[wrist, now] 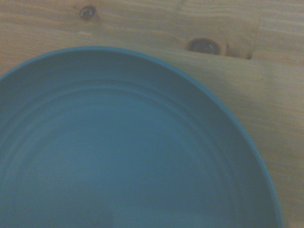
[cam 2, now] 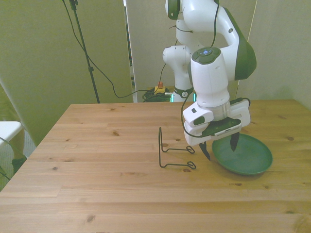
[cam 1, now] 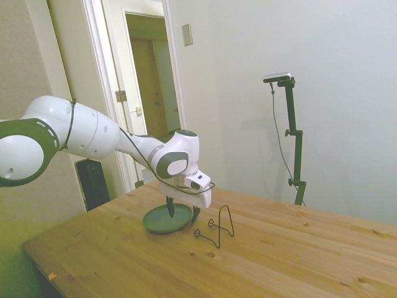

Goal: Load the plate

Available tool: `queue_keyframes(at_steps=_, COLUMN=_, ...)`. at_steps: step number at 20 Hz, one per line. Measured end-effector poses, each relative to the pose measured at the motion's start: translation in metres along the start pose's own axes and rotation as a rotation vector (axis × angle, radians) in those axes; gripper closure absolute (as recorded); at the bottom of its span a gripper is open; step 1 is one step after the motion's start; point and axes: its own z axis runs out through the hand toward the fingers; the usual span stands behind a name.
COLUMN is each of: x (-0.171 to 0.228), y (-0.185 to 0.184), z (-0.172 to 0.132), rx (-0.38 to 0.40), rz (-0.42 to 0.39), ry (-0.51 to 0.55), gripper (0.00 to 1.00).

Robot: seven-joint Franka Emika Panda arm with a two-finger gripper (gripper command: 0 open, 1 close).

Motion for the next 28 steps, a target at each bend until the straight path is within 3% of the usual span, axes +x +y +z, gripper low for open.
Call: queue_keyframes(at_steps=28, x=0.013, y=0.011, z=0.003, rx=-0.015, rz=0.029, ry=-0.012, gripper=1.00)
